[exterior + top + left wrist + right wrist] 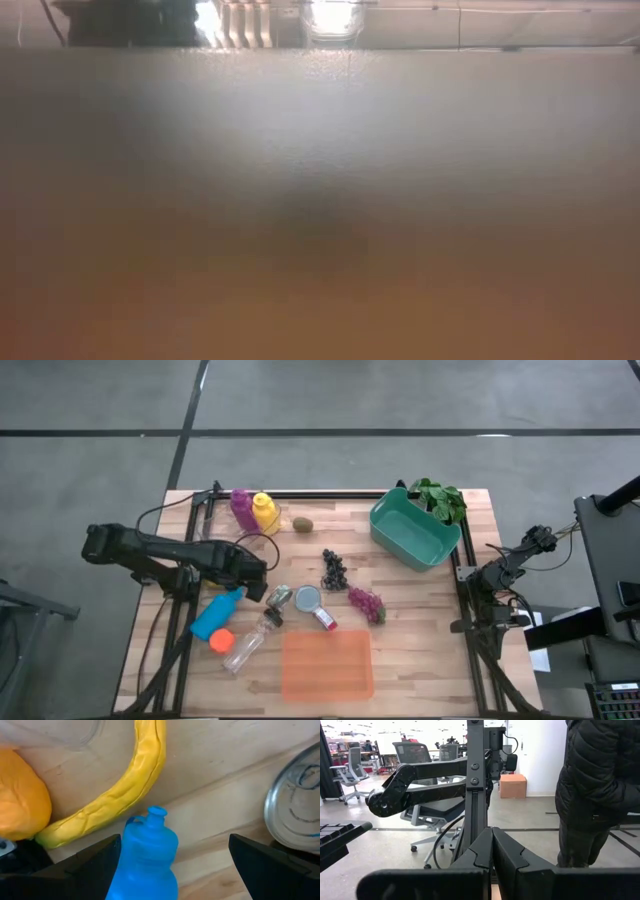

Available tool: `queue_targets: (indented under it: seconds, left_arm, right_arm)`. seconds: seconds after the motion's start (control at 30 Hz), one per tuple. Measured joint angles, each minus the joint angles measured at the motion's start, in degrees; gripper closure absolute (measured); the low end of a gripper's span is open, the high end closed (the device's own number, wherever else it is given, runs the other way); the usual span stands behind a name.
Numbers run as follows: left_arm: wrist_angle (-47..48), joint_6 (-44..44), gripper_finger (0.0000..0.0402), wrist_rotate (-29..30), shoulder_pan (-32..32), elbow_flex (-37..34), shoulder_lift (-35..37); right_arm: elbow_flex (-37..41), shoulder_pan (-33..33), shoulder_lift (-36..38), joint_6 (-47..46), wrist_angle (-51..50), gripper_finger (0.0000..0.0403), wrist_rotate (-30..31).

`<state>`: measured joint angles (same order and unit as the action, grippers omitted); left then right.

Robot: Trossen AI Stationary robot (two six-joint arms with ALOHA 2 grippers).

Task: Pick & Place Food Item
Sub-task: Put the blue water bottle into the transparent bin

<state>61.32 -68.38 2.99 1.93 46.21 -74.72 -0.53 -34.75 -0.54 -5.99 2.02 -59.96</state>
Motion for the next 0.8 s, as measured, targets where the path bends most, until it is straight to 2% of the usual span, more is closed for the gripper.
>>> queue_targets:
  seconds: [0.23,0.57,0.8]
  left_arm:
    - [-2.5,2.2,0.0026,4.6,0.2,-1.8,0.0]
    - [-5.6,2.4,0.0027,2.1,0.5,-5.6,0.0]
    - [-10.1,2.4,0.0042,1.3,0.7,-8.7,0.1]
  right_arm:
    - [0.0,0.0,0.0,0.0,0.0,0.0395,0.0]
    - [0.0,0.0,0.0,0.0,0.0,0.0395,0.0]
    - [0.0,0.0,0.0,0.0,0.0,0.0395,0.0]
